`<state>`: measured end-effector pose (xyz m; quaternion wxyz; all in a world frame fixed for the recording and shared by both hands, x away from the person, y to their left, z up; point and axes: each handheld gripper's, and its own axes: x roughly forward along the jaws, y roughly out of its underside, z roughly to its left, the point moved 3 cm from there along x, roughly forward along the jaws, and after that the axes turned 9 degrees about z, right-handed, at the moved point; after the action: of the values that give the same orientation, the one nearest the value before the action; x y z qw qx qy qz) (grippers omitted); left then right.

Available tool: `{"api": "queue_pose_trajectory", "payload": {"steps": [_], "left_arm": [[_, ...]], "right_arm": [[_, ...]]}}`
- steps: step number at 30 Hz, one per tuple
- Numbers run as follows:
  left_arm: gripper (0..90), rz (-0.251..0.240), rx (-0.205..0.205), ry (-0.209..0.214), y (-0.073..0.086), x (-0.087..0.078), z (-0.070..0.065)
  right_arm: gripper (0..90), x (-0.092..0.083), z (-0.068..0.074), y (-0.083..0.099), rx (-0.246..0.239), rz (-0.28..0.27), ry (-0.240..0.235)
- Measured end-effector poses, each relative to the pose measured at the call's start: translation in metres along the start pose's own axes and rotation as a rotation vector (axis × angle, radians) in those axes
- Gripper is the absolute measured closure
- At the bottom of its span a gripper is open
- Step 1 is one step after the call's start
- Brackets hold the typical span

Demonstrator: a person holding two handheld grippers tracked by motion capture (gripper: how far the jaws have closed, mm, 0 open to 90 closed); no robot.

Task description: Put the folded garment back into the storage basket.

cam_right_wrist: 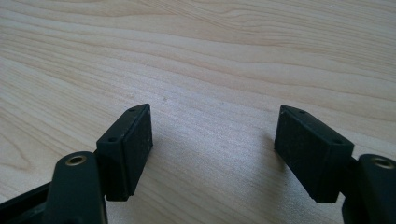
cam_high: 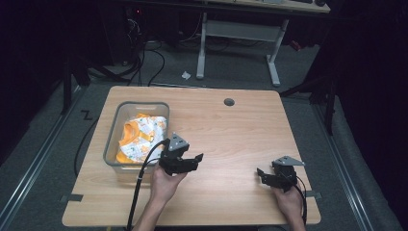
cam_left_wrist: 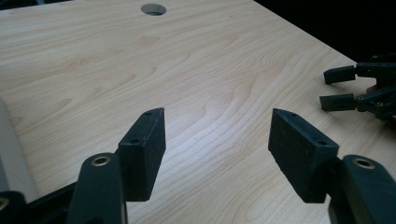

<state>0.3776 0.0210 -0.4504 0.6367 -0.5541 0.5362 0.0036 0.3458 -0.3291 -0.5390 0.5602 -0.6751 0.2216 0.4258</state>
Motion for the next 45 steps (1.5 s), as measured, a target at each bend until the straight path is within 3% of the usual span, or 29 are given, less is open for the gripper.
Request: {"api": "queue_pose_trajectory", "payload": {"steps": [25,29,34,40,42,45], "left_arm": [[37.3,0.068,-0.007,0.037,0.023,0.041,-0.011],[37.4,0.089,0.012,0.013,0.027,0.049,-0.012],[37.4,0.115,0.007,-0.007,0.035,0.064,-0.011],[37.6,0.142,0.010,-0.069,0.044,0.074,-0.008],[37.1,0.156,0.018,-0.091,0.048,0.078,-0.008],[35.4,0.130,0.065,-0.144,0.055,0.083,-0.012]], "right_arm": [[28.0,0.000,0.000,0.000,0.002,0.001,0.000],[28.0,0.000,0.000,0.000,0.001,0.000,0.000],[28.0,0.000,0.000,0.000,0.001,0.000,0.000],[28.0,0.000,0.000,0.000,0.001,0.000,0.000],[28.0,0.000,0.000,0.000,0.001,0.000,0.000],[28.0,0.000,0.000,0.000,0.001,0.000,0.000]]}}
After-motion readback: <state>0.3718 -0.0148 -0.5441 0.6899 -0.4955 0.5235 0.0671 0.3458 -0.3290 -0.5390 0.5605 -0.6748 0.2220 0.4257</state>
